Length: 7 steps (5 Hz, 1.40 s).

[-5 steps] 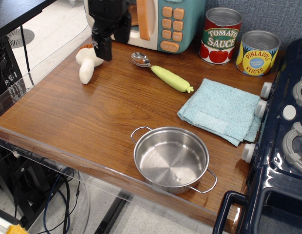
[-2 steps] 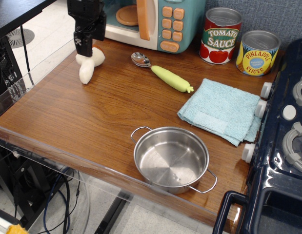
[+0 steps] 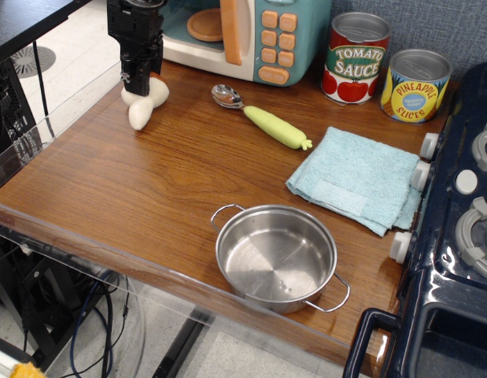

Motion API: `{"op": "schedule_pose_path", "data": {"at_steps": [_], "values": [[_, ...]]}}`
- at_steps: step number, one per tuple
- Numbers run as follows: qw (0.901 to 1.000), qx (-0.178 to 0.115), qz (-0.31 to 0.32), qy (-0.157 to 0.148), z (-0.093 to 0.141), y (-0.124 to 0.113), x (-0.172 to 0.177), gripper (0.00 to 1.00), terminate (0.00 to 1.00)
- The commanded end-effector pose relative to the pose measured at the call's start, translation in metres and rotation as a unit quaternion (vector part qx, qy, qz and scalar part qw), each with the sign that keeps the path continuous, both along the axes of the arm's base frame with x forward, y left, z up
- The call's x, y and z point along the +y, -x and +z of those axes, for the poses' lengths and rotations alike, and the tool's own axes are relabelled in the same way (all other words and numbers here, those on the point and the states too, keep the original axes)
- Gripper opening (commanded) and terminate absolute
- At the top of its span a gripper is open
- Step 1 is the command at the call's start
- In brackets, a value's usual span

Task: Move the mushroom forward so that it touches the edge of the table near the silver pan.

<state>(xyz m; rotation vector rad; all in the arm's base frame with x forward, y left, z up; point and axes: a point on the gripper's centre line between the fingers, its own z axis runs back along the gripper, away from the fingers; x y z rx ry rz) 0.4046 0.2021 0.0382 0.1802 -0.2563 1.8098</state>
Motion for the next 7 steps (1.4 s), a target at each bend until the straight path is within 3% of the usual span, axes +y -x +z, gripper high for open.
{"op": "schedule_pose_path", "data": {"at_steps": [1,2,4,6,7], "values": [[0.9994,-0.033,-0.003,0.003,0.034,0.0,-0.003,0.0,0.0],[0.9988,-0.049,0.002,0.007,0.054,0.005,-0.005,0.0,0.0],[0.9951,-0.093,0.001,0.036,0.089,0.05,-0.028,0.0,0.0],[0.9925,-0.104,-0.027,0.059,0.089,0.093,-0.073,0.0,0.0],[0.9919,-0.105,-0.036,0.063,0.073,0.107,-0.091,0.0,0.0]]}}
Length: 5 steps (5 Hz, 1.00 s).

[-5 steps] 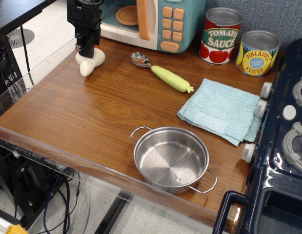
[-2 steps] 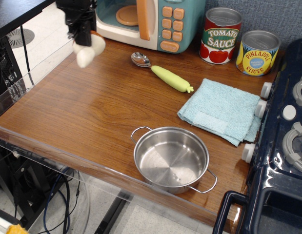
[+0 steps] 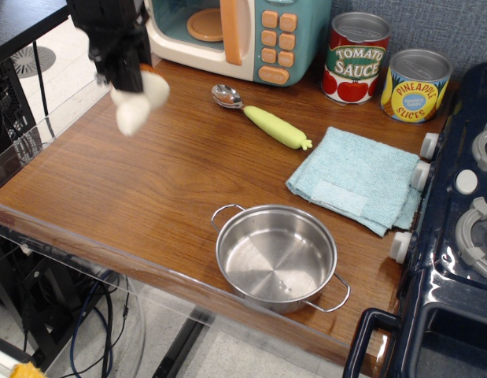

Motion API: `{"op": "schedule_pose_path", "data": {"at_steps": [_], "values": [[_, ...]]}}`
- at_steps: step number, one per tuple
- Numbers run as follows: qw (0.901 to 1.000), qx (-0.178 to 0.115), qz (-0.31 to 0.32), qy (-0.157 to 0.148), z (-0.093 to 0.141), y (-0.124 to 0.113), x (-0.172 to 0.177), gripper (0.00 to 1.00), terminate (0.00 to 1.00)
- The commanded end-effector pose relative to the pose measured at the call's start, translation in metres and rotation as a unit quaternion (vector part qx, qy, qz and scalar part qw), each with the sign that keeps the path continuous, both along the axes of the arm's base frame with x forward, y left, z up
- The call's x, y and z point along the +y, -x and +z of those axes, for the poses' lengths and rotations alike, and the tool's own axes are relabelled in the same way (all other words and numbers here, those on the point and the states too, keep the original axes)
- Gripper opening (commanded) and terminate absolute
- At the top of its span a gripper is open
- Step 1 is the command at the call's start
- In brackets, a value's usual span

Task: Move the mushroom forward so that it touches the edge of the table near the silver pan.

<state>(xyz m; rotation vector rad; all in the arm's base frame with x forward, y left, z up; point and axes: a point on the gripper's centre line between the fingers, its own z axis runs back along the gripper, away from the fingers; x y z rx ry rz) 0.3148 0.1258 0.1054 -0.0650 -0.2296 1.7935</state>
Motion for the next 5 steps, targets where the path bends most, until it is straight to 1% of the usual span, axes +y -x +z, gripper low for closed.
{"op": "schedule_pose_path", "data": {"at_steps": [1,2,3,4,5], "values": [[0.9993,-0.012,-0.026,-0.025,-0.02,0.032,-0.027,0.0,0.0],[0.9986,0.014,-0.036,-0.036,-0.043,0.041,-0.031,0.0,0.0],[0.9984,0.023,-0.033,-0.04,-0.055,0.042,-0.029,0.0,0.0],[0.9985,0.022,-0.028,-0.042,-0.057,0.043,-0.027,0.0,0.0],[0.9987,0.03,-0.017,-0.038,-0.06,0.042,-0.025,1.0,0.0]]}}
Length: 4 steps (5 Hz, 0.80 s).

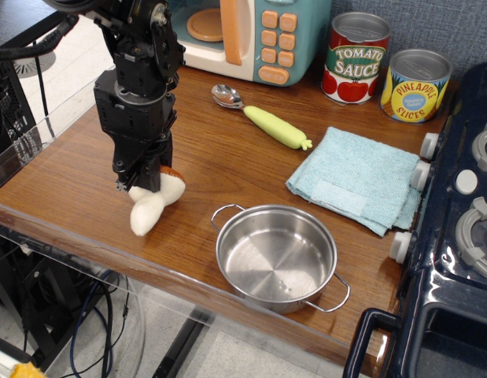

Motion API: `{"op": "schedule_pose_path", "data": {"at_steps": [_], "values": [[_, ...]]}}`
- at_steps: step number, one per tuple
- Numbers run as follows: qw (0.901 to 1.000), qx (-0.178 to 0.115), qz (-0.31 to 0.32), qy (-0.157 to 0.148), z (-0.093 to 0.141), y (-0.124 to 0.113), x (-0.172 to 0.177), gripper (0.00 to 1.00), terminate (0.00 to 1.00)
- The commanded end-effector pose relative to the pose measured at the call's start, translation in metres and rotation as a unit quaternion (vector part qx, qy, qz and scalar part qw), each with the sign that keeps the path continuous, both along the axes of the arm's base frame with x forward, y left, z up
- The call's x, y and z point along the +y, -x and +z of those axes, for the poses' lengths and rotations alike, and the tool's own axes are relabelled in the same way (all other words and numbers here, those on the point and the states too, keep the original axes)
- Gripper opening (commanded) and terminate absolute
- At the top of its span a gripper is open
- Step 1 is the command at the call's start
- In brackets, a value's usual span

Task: Move the mushroom forward so that it touches the edge of the table near the silver pan.

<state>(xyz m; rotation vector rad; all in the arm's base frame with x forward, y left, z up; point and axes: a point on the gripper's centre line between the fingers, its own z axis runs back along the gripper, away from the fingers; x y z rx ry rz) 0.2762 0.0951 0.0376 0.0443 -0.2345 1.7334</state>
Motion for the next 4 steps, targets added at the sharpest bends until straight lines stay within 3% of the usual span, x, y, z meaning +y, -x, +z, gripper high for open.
{"op": "schedule_pose_path", "data": {"at_steps": [1,3,4], "values": [[0.9999,-0.005,0.014,-0.007,0.01,0.003,0.007,1.0,0.0],[0.9998,-0.009,0.005,-0.017,0.035,-0.004,0.003,1.0,0.0],[0.9991,-0.043,0.003,-0.004,0.069,-0.008,0.001,1.0,0.0]]}}
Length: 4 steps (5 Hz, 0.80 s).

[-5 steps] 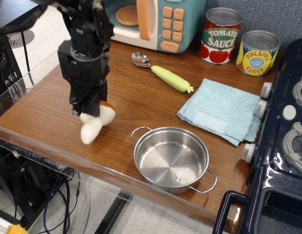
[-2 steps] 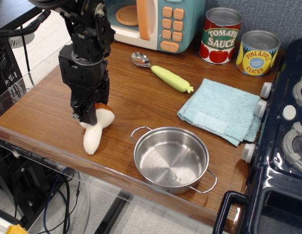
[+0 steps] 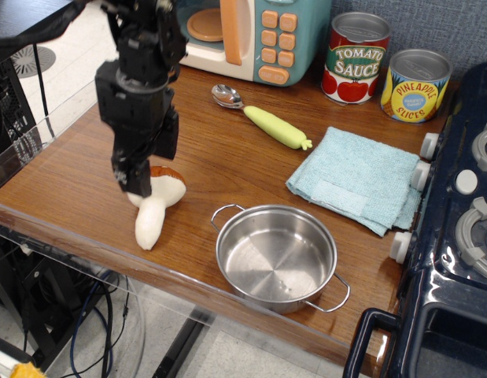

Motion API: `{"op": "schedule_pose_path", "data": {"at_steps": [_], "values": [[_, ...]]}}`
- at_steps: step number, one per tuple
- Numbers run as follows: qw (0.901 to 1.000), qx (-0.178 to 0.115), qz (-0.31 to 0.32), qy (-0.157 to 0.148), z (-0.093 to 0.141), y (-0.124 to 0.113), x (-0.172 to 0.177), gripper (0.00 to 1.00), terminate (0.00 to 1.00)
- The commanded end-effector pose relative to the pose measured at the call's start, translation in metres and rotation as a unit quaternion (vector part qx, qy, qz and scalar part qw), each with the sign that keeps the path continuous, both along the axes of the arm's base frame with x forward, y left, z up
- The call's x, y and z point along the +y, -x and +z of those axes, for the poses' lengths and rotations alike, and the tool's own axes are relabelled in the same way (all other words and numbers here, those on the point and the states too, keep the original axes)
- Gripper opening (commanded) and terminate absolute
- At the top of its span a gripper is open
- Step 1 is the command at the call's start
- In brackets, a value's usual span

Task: Move the mushroom forward so that it touches the edge of the table near the silver pan.

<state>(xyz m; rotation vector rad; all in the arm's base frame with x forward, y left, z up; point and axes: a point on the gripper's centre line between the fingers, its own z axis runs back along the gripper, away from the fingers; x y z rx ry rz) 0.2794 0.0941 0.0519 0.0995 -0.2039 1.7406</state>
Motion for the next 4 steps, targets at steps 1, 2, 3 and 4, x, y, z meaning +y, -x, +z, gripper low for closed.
{"op": "schedule_pose_path", "data": {"at_steps": [1,2,3,4], "values": [[0.9928,-0.119,-0.004,-0.008,0.0808,-0.0023,-0.0014,1.0,0.0],[0.9928,-0.119,-0.004,-0.008,0.0808,-0.0023,-0.0014,1.0,0.0],[0.9928,-0.119,-0.004,-0.008,0.0808,-0.0023,-0.0014,1.0,0.0],[0.9928,-0.119,-0.004,-0.008,0.0808,-0.0023,-0.0014,1.0,1.0]]}}
